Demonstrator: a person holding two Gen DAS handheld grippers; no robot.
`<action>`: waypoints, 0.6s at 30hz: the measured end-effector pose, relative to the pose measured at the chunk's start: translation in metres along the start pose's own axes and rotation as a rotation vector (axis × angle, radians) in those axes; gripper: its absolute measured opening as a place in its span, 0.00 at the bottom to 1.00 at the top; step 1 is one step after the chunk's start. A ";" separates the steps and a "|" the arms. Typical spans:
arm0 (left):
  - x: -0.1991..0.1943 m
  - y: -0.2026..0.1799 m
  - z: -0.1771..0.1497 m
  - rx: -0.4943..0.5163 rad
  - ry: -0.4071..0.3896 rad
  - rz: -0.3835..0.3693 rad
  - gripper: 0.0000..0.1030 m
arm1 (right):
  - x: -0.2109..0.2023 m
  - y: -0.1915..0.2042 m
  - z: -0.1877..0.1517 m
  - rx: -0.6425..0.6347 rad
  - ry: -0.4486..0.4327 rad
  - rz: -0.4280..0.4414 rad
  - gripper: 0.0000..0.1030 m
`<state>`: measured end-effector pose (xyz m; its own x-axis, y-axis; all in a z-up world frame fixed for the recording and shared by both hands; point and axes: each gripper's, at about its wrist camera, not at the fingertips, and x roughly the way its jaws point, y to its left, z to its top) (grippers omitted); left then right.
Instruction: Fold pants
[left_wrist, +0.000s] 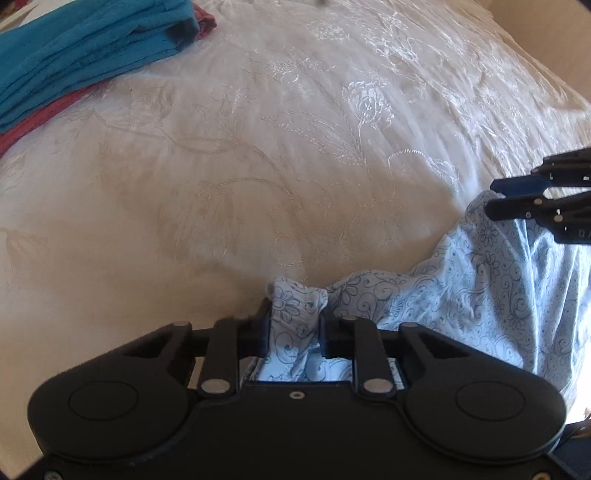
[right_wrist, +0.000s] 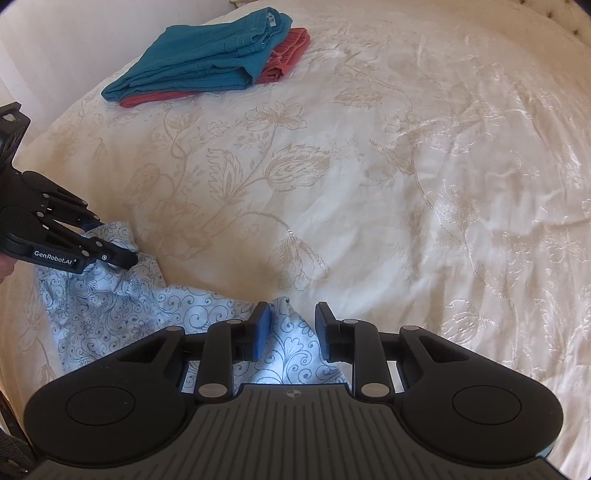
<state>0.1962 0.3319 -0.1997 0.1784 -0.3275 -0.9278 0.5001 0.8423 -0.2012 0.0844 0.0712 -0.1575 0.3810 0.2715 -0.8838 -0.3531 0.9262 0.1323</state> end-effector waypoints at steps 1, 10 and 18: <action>-0.009 0.002 -0.003 -0.032 -0.027 0.052 0.25 | -0.001 0.001 0.000 -0.003 0.002 0.000 0.25; -0.031 0.031 -0.025 -0.217 -0.061 0.099 0.27 | 0.018 -0.001 0.007 0.006 0.030 0.011 0.26; -0.020 0.029 -0.005 -0.109 -0.026 0.104 0.42 | 0.037 -0.001 0.019 0.076 0.001 -0.129 0.26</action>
<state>0.2029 0.3655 -0.1891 0.2469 -0.2459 -0.9373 0.3832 0.9132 -0.1386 0.1149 0.0853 -0.1814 0.4183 0.1485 -0.8961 -0.2351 0.9706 0.0511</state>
